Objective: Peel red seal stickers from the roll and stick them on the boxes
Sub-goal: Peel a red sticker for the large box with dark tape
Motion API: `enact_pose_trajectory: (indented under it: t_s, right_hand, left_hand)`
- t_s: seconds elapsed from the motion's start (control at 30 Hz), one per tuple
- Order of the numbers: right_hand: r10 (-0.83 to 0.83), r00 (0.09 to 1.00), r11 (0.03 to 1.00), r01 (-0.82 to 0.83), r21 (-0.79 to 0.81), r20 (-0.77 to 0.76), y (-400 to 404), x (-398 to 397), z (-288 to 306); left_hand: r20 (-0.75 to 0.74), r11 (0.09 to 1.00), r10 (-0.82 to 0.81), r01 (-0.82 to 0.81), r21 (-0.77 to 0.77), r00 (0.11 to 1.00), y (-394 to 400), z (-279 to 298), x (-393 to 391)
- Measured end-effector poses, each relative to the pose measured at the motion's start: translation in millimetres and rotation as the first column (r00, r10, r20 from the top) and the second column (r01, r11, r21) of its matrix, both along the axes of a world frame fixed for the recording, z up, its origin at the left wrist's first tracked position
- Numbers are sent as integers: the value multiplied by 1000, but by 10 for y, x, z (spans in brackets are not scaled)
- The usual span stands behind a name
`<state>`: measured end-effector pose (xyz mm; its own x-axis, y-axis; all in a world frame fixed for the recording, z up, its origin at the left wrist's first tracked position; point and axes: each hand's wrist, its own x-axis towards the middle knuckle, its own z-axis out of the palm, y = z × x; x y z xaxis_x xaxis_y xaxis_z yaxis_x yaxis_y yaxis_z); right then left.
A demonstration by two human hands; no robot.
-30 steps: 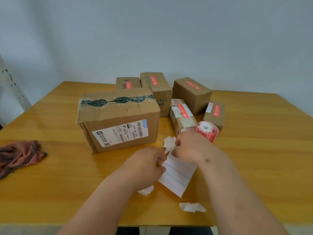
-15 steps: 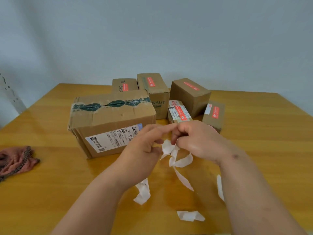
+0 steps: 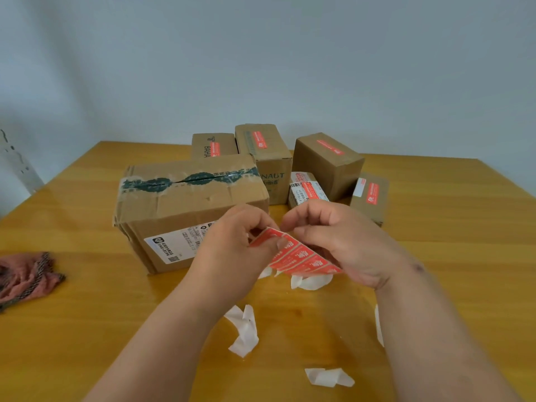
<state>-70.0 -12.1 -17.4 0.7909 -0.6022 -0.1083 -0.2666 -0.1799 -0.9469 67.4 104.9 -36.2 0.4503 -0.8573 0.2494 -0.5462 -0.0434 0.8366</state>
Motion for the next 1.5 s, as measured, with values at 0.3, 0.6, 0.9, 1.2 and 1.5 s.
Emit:
enact_pose_trajectory:
  t_s: [0.3,0.6,0.9,1.2,1.5]
  right_hand:
    - [-5,976,923,-79,-377,-216,48,21,181]
    - [28,956,836,-181,-518,-290,95,84,227]
    - [63,951,807,-227,-546,-302,118,114,251]
    - [55,956,800,-214,-560,-287,121,104,258]
    - [53,965,825,-188,-532,-258,137,101,286]
  left_hand:
    - [-362,988,-40,92,128,931,75,91,51]
    - [-281,977,-50,106,187,959,100,145,53]
    - [-259,974,-44,99,205,965,103,179,58]
    - [-533,968,-69,186,170,843,72,134,108]
    - [-509,974,-78,175,145,857,72,152,107]
